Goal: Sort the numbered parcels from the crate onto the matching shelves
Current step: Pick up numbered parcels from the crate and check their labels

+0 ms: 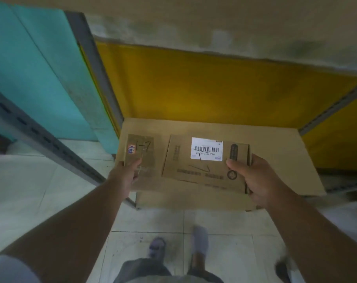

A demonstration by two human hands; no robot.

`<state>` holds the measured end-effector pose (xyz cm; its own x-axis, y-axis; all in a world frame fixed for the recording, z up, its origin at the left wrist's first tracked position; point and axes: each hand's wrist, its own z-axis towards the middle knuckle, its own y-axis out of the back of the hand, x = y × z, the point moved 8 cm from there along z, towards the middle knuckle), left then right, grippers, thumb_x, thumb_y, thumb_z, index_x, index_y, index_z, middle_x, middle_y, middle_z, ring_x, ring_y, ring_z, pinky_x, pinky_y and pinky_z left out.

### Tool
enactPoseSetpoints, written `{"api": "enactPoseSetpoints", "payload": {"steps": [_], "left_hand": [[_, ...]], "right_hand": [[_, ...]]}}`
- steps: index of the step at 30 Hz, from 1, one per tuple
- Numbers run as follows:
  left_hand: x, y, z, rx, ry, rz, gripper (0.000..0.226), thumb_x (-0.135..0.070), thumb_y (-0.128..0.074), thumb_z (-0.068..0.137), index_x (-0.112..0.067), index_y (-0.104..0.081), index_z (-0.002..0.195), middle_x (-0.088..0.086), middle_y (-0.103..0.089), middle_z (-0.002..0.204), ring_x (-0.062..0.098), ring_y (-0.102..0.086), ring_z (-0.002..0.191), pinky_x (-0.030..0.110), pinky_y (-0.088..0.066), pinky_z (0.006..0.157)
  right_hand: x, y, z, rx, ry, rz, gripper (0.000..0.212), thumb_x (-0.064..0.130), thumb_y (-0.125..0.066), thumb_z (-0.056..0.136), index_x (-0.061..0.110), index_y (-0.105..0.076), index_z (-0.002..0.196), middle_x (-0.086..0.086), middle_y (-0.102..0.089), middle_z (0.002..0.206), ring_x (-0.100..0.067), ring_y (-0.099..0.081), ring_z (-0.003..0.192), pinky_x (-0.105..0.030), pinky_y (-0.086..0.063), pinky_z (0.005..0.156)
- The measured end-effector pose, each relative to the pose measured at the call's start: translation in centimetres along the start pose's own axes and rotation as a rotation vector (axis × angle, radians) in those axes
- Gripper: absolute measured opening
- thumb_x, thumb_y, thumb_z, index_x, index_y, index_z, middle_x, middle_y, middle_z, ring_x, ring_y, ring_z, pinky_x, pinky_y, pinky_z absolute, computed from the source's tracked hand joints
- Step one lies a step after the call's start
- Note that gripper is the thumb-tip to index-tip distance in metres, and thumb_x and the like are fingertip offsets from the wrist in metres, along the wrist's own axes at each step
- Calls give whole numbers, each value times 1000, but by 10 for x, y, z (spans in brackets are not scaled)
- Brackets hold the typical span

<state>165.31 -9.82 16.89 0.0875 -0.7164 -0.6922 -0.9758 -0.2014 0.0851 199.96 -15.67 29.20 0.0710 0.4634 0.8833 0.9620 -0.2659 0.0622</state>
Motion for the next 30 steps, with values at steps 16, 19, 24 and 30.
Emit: {"api": "enactPoseSetpoints", "payload": {"steps": [16,19,24,30], "left_hand": [[-40,-29,-71,-123,-444,283,32,-46,-41,93,-30,-65,109,12,-69,104,30,-66,93,47,-54,88],[-41,-27,-95,159,-331,-147,35,-31,-47,102,-5,-68,111,25,-68,100,32,-62,78,41,-52,69],[-40,-34,-119,475,-373,476,21,-23,-57,99,-10,-69,109,20,-72,96,19,-65,71,25,-55,63],[-13,-22,-110,329,-220,85,20,-19,-55,100,-7,-66,111,19,-72,101,30,-69,81,46,-60,82]], "right_hand": [[28,-34,53,424,-3,-342,25,7,-69,90,7,-69,116,-15,-77,101,-35,-74,93,-53,-59,84],[43,-34,48,488,-13,-338,25,5,-67,90,7,-69,115,-14,-77,100,-30,-75,88,-44,-62,74],[48,-45,36,485,90,-456,31,8,-78,82,11,-71,113,-11,-77,107,-30,-74,98,-47,-59,86],[12,-28,28,47,11,-166,62,27,-83,81,14,-51,132,-10,-71,103,-28,-73,91,-43,-60,80]]}}
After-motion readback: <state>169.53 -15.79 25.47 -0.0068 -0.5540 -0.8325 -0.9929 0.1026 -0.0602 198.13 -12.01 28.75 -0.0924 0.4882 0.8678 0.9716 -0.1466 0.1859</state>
